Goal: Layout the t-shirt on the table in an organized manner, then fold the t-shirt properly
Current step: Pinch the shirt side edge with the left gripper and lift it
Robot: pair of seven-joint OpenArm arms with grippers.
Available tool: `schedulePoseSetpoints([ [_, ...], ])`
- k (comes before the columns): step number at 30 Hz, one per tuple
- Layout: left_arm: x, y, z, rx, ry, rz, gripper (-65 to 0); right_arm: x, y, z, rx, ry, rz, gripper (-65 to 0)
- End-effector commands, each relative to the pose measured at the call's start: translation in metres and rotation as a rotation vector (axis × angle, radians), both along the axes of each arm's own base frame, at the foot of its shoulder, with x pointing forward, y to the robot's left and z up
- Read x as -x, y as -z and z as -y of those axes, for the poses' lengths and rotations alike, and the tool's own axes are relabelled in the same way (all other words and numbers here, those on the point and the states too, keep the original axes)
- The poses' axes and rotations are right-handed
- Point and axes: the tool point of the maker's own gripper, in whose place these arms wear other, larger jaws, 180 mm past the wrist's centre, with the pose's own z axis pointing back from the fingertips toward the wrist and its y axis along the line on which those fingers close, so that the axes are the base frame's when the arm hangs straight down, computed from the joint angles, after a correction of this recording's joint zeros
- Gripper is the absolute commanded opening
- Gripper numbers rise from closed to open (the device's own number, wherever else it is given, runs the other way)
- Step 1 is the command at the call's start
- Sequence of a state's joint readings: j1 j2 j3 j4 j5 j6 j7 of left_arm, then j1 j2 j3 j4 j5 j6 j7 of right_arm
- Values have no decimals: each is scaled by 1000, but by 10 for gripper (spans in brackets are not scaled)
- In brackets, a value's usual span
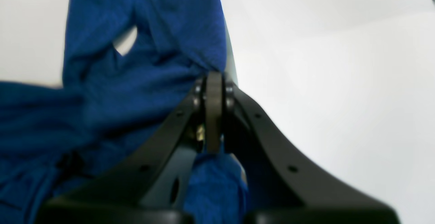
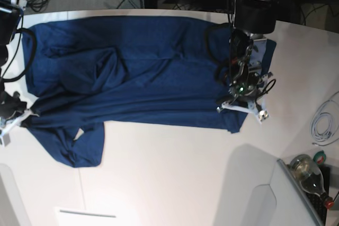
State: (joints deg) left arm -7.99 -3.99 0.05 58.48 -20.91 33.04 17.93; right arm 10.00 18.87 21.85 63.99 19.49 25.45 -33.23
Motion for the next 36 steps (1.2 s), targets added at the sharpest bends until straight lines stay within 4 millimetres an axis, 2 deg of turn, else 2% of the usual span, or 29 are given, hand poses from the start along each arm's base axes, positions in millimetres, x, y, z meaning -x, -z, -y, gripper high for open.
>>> schedulePoseSetpoints([
  [1, 1, -6, -10, -27, -15, 14, -650, -12, -18, 7, 10, 3, 57, -650],
  [5, 10, -12, -17, -41, -13, 33, -650, -6, -7, -5, -15, -5, 41, -650],
  [7, 6, -19, -16, -40, -9, 56, -650, -4, -4, -10, -16, -16, 31, -650],
  [12, -8, -35, -12, -31, -7, 107, -650, -5, 6, -38, -1, -113, -1, -650],
  [16, -26, -48, -4, -14, -6, 150, -650, -5, 6, -40, 1, -118, -2, -650],
  [24, -34, -50, 16, 28, -2, 169, -650, -5, 5, -40, 1, -118, 0, -650],
  [25, -35, -50, 17, 31, -1, 170, -642, -5, 5, -40, 1, -118, 0, -650],
  [27, -35, -49, 20, 32, 6, 166, -476, -5, 5, -40, 1, -118, 0, -650],
  [29, -35, -48, 21, 32, 9, 162, -388, -6, 5, -40, 1, -118, 1, -650],
  [36, -36, -42, 20, 23, 13, 141, -383, -6, 5, -40, 1, -118, 1, -650],
])
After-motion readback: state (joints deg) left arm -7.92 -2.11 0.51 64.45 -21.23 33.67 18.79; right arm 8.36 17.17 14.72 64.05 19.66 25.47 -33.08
